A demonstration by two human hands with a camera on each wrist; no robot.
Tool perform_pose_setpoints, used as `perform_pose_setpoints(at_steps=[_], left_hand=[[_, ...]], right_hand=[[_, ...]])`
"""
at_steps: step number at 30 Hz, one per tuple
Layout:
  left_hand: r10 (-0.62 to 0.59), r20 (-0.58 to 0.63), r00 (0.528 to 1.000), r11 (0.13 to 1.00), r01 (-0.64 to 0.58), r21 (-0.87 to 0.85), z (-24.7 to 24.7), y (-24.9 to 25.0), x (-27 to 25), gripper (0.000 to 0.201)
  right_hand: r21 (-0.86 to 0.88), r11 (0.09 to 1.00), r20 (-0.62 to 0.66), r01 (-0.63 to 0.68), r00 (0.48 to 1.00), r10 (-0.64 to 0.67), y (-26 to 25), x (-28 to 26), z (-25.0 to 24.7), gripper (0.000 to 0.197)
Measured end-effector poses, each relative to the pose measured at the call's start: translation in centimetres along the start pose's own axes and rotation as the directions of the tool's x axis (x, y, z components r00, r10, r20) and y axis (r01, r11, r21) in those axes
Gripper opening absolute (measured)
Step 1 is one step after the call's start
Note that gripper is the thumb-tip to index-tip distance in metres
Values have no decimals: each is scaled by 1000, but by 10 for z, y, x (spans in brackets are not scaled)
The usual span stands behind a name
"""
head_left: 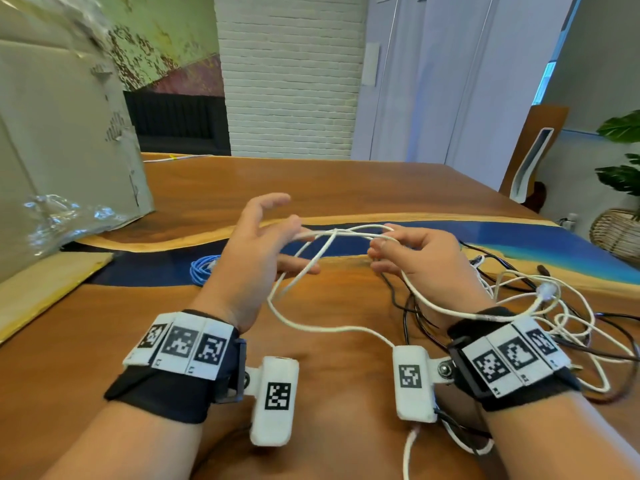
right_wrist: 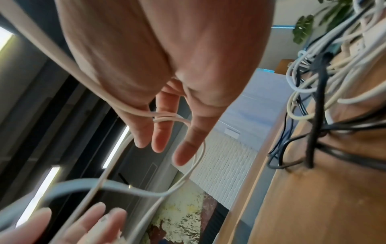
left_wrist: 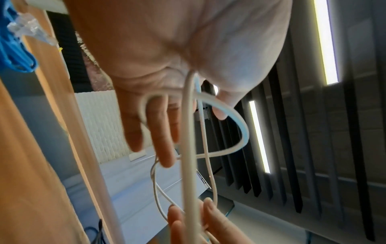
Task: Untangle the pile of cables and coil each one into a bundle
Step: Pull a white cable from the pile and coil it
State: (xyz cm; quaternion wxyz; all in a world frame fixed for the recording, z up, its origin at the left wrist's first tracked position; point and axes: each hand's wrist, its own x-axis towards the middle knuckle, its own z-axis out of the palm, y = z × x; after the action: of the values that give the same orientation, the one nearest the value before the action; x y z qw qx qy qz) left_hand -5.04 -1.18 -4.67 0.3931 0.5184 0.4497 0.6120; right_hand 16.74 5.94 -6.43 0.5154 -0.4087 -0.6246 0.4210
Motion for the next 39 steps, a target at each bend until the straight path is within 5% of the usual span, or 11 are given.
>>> perform_pose_setpoints(at_steps=[4,8,11,13,17,22,25,28,34,39], left_hand=[[-5,74,997,963,-15,269,2,6,-4,19],[-74,141,987,856,-10,517,4,1,-5,52],[-34,103,994,761,-41,647,3,-6,-2,25],[20,75,997,814,-60,578,3,-7,0,9],[100,74,992,901,-122,416,5,-2,-3,10],[327,-204,923,937,-287,199,0,-2,3,17],[375,-337,864,927,-347,142,-7,-1,8,18],[319,-429,845,943,-329,53,-17,1,13,20],[106,-233,967,991,-84,102,-8,-2,7,59],[-24,-206,978,998,10,-68,-14,2,10,30]], right_hand=[[-13,996,-68,92,993,-93,-9,-5,-7,4],[-28,990,83,138,987,-135,-15,-11,-4,11],[-24,989,135,148,980,-143,-12,-12,1,10],[-35,990,114,137,985,-132,-11,-10,0,10],[-154,987,42,54,998,-48,-8,-5,-7,11],[-131,990,12,-41,999,43,-9,-6,-17,32],[-274,961,-11,-43,999,42,-15,-6,-30,36],[-166,978,-73,-125,991,114,-14,-2,-39,32],[235,961,9,-148,989,150,-23,-2,-30,3],[517,837,-8,-182,976,217,-27,-1,-46,26]])
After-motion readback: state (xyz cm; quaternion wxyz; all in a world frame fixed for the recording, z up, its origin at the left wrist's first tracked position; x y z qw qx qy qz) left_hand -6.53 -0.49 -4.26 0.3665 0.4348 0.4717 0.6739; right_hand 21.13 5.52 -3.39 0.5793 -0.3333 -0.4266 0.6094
